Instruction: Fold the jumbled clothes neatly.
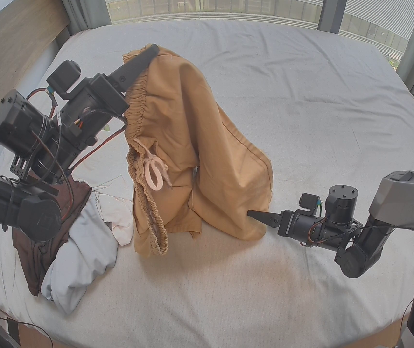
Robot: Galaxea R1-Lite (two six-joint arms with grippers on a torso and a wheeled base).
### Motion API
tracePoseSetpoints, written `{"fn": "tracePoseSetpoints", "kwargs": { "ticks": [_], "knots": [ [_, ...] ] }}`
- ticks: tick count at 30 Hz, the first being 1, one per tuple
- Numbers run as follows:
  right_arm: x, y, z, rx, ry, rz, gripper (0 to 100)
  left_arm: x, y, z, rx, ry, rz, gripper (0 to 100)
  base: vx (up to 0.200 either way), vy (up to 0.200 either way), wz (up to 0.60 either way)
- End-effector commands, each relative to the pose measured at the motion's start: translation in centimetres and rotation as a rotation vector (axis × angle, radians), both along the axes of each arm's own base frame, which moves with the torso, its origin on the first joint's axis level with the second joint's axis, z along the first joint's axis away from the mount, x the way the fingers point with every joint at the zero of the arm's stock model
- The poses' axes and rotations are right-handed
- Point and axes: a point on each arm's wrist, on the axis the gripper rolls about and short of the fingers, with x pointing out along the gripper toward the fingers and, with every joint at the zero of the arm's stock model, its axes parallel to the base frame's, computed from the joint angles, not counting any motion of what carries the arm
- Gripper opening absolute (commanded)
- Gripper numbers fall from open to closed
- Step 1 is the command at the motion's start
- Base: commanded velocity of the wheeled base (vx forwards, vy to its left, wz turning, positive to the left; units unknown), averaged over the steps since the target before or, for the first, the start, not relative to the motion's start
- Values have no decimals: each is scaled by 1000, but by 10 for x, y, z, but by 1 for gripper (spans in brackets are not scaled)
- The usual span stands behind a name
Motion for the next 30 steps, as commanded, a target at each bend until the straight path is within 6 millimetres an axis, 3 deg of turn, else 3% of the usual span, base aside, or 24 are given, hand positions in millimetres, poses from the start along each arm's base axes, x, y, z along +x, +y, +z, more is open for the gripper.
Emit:
{"fn": "tracePoseSetpoints", "kwargs": {
  "ticks": [1, 9, 23, 30],
  "knots": [
    [2, 7, -12, 71, 3, 42, 100, 0, 0, 0, 0, 1, 0, 0, 0, 0, 0],
    [-1, 9, -10, 121, 0, 70, 100, 4, 6, -1, 1, 5, 21, 0, 0, 0, 0],
    [-12, 2, 44, 171, -121, 84, 100, 14, 17, -3, 3, 8, 58, 0, 0, 0, 0],
    [-12, -14, 63, 189, -169, 49, 100, 16, 16, -7, 7, 17, 60, 0, 0, 0, 0]
  ]
}}
